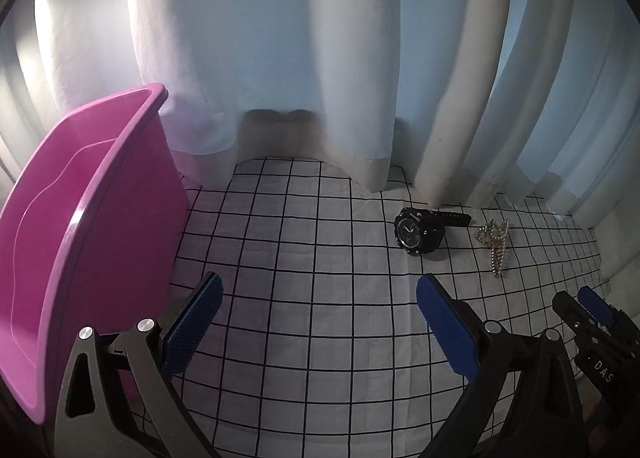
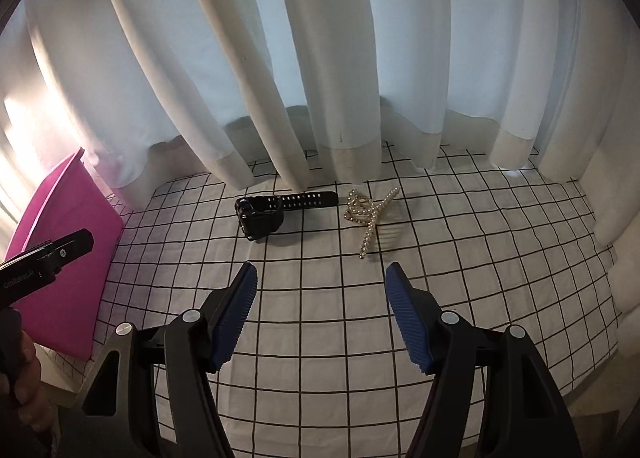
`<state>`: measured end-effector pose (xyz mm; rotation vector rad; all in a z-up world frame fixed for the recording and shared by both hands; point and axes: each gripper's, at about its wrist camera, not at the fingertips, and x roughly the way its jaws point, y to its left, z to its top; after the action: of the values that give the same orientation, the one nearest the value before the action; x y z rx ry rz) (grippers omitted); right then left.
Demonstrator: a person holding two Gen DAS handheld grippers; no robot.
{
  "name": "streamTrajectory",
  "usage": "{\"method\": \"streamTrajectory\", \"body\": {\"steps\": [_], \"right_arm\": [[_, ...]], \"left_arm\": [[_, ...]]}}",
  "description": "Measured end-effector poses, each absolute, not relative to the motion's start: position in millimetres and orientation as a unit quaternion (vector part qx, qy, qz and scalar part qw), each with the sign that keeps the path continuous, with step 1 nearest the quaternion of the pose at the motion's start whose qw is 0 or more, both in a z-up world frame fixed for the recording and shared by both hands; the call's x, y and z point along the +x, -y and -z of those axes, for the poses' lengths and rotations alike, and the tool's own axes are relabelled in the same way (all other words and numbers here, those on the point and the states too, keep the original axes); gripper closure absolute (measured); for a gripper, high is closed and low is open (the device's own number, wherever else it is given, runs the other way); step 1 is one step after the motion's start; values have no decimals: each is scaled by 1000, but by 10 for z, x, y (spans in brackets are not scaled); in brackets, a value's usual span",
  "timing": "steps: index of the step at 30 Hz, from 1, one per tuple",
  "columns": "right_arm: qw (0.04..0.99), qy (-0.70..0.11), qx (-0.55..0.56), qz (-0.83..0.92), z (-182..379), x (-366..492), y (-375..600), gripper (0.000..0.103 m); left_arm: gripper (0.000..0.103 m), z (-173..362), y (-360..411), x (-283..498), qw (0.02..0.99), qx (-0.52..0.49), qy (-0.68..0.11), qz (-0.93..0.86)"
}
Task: Organize jewelry
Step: 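Move both tools back over the table toward the watch and pearl clip, then grasp the black wristwatch with the left tool while the right tool grasps the pearl hair clip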
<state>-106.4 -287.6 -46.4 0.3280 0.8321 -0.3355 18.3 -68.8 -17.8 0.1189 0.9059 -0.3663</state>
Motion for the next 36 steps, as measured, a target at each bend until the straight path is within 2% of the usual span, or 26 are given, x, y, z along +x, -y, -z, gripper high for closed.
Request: {"method": "streamTrajectory", "body": {"steps": [17, 36], "right_arm": [[861, -443, 185, 169, 1234, -507, 3400, 39], [850, -467, 166, 179, 1636, 66, 3672, 39]], "left_arm": [[7, 1038, 1577, 648, 847, 90, -488, 193], [7, 1437, 2054, 975, 834, 107, -500, 208]]}}
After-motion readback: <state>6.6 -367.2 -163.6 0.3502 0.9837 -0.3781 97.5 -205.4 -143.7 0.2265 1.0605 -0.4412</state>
